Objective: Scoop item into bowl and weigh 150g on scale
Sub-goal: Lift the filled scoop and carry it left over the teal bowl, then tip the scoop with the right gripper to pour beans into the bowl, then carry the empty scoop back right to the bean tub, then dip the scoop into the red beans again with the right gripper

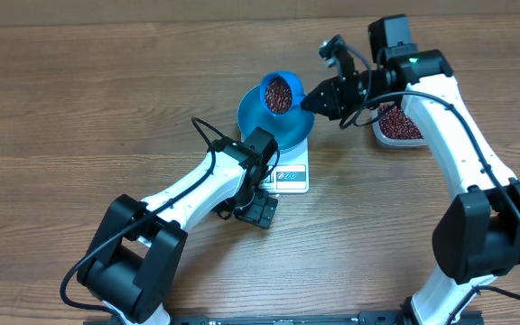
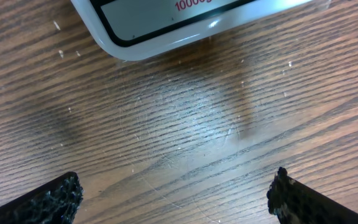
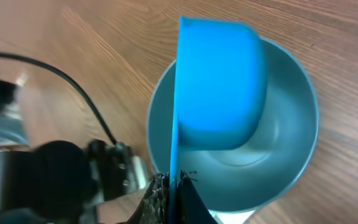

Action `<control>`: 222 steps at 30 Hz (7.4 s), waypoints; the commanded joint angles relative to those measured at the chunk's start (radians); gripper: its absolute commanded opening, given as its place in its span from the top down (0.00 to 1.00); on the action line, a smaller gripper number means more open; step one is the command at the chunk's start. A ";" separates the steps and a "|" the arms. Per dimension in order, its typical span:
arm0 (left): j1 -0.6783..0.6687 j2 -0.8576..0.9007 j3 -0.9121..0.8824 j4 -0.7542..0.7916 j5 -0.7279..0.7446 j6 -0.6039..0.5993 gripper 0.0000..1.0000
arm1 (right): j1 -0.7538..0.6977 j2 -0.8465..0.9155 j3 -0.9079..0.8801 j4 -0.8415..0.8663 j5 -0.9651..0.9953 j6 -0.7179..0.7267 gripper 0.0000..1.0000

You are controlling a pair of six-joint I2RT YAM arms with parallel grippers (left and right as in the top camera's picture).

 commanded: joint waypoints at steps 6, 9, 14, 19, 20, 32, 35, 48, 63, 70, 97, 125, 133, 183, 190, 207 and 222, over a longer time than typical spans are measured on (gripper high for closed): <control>0.000 0.006 0.010 -0.002 0.000 0.016 0.00 | 0.072 -0.025 0.023 0.013 0.183 -0.162 0.96; 0.000 0.006 0.010 -0.002 0.000 0.016 0.00 | 0.077 -0.025 0.023 0.026 0.183 -0.163 0.96; 0.000 0.006 0.010 -0.002 0.000 0.016 0.01 | 0.077 -0.025 0.023 0.054 0.183 -0.163 0.96; 0.000 0.006 0.010 -0.002 0.000 0.016 0.00 | 0.077 -0.025 0.023 0.078 0.183 -0.163 0.96; 0.000 0.006 0.010 -0.002 0.000 0.016 0.00 | 0.077 -0.025 0.023 0.083 0.183 -0.163 0.96; 0.000 0.006 0.010 -0.002 0.000 0.016 0.01 | 0.077 -0.033 0.031 0.114 0.217 -0.163 0.96; 0.000 0.006 0.010 -0.002 0.000 0.016 0.00 | 0.078 -0.034 0.054 0.108 0.219 -0.163 0.96; 0.000 0.006 0.010 -0.002 0.000 0.016 0.00 | 0.086 -0.041 0.115 0.016 0.247 -0.252 0.96; 0.000 0.006 0.010 -0.003 0.000 0.016 0.00 | 0.219 -0.051 0.141 0.012 0.563 -0.343 0.96; 0.000 0.006 0.010 -0.003 0.000 0.016 0.01 | 0.219 -0.062 0.141 0.013 0.562 -0.346 0.96; 0.000 0.006 0.010 -0.003 0.000 0.016 0.00 | 0.225 -0.108 0.141 0.000 0.548 -0.342 0.96; 0.000 0.006 0.010 -0.003 0.000 0.016 0.00 | 0.237 -0.125 0.141 0.096 0.603 -0.124 0.96; 0.000 0.006 0.010 -0.003 0.000 0.016 0.00 | 0.149 -0.187 0.141 0.130 0.597 0.095 0.97; 0.000 0.006 0.010 0.039 0.001 0.016 0.00 | -0.351 -0.094 0.113 -0.277 0.731 0.016 0.96; 0.000 0.006 0.010 0.039 0.001 0.016 0.00 | -0.317 -0.092 0.070 -0.240 0.783 -0.010 0.96; 0.000 0.006 0.010 0.033 0.000 0.016 0.00 | -0.172 -0.056 -0.039 -0.122 1.033 -0.077 0.96; 0.000 0.006 0.010 0.031 0.000 0.016 0.00 | -0.190 -0.017 -0.039 -0.121 0.998 -0.077 0.96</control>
